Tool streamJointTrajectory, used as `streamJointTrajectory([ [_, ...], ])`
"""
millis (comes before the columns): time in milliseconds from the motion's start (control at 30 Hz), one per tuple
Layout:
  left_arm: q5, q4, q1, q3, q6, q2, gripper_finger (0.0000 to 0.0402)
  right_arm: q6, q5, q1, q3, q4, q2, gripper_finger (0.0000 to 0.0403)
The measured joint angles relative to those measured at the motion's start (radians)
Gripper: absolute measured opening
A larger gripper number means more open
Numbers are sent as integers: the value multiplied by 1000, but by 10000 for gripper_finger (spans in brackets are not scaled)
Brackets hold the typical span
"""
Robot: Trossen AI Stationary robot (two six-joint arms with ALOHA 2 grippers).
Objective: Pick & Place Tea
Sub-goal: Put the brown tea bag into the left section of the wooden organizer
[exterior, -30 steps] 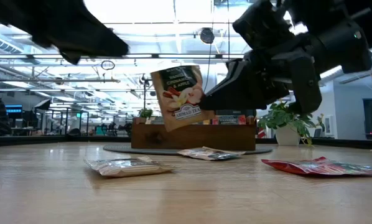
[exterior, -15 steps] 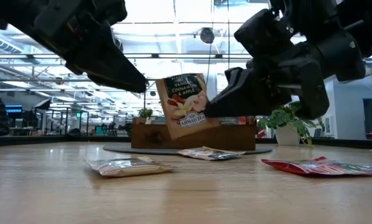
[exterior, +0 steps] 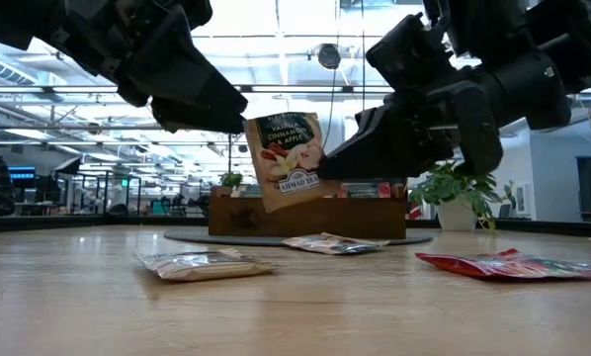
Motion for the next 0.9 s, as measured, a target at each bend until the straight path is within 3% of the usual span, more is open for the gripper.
streamJointTrajectory([
  [467,19,8,53,0,12,22,214,-11,-6,-26,13,34,0,0],
  [633,74,46,87,1,34,52,212,-31,-6,-29,14,34,0,0],
  [900,95,63,108,0,72,60,157,-23,-5,-45,14,7,0,0],
])
